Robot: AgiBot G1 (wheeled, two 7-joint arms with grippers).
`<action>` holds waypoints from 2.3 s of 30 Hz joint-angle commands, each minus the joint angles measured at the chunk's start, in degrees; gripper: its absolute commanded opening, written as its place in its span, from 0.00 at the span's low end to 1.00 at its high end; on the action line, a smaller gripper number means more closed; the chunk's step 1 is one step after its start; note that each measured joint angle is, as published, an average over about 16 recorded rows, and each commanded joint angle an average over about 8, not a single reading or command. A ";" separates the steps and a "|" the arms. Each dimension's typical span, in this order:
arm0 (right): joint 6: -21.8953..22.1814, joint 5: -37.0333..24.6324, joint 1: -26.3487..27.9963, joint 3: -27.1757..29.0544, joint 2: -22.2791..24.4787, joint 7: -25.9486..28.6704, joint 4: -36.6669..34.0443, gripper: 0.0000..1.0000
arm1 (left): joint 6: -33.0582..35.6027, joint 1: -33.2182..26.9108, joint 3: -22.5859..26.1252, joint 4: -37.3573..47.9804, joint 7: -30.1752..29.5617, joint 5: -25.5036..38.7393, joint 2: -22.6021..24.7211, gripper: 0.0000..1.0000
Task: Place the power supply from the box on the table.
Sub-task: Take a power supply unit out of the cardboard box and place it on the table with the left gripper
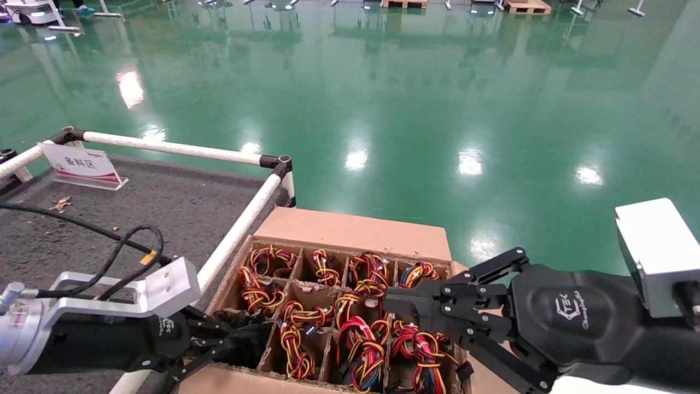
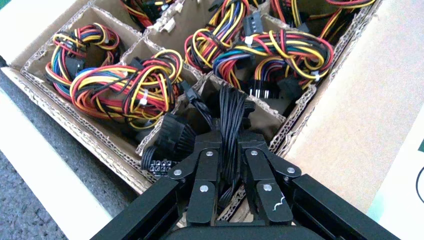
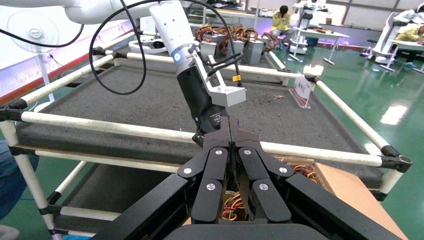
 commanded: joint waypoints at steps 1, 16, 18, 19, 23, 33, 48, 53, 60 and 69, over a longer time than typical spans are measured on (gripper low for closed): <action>0.00 0.00 0.00 0.00 0.00 0.00 0.00 0.00 | -0.02 -0.07 -0.18 -0.05 -0.10 -0.26 -0.03 0.00; 0.00 0.00 0.00 0.00 0.00 0.00 0.00 0.00 | 0.23 -3.79 -7.66 -0.33 3.86 -5.99 -1.13 0.00; 0.00 0.00 0.00 0.00 0.00 0.00 0.00 0.00 | 0.38 -4.43 -9.10 -0.37 4.76 -6.58 -1.17 0.00; 0.00 0.00 0.00 0.00 0.00 0.00 0.00 0.00 | 0.46 -4.73 -9.77 -0.38 5.17 -6.80 -1.16 0.00; 0.00 0.00 0.00 0.00 0.00 0.00 0.00 0.00 | 0.82 -6.02 -12.79 -0.44 6.97 -7.39 -0.96 0.00; 0.00 0.00 0.00 0.00 0.00 0.00 0.00 0.00 | 1.57 -10.64 -19.74 -1.23 10.47 -5.47 0.82 0.00; 0.00 0.00 0.00 0.00 0.00 0.00 0.00 0.00 | -0.45 -18.06 -21.89 0.74 14.68 2.85 1.79 0.00; 0.00 0.00 0.00 0.00 0.00 0.00 0.00 0.00 | -1.47 -19.77 -20.08 3.37 15.87 5.55 2.27 0.00; 0.00 0.00 0.00 0.00 0.00 0.00 0.00 0.00 | -2.94 -21.66 -16.56 9.18 17.76 9.05 3.64 0.00; 0.00 0.00 0.00 0.00 0.00 0.00 0.00 0.00 | -5.50 -21.68 -13.09 17.64 20.53 12.40 5.55 0.00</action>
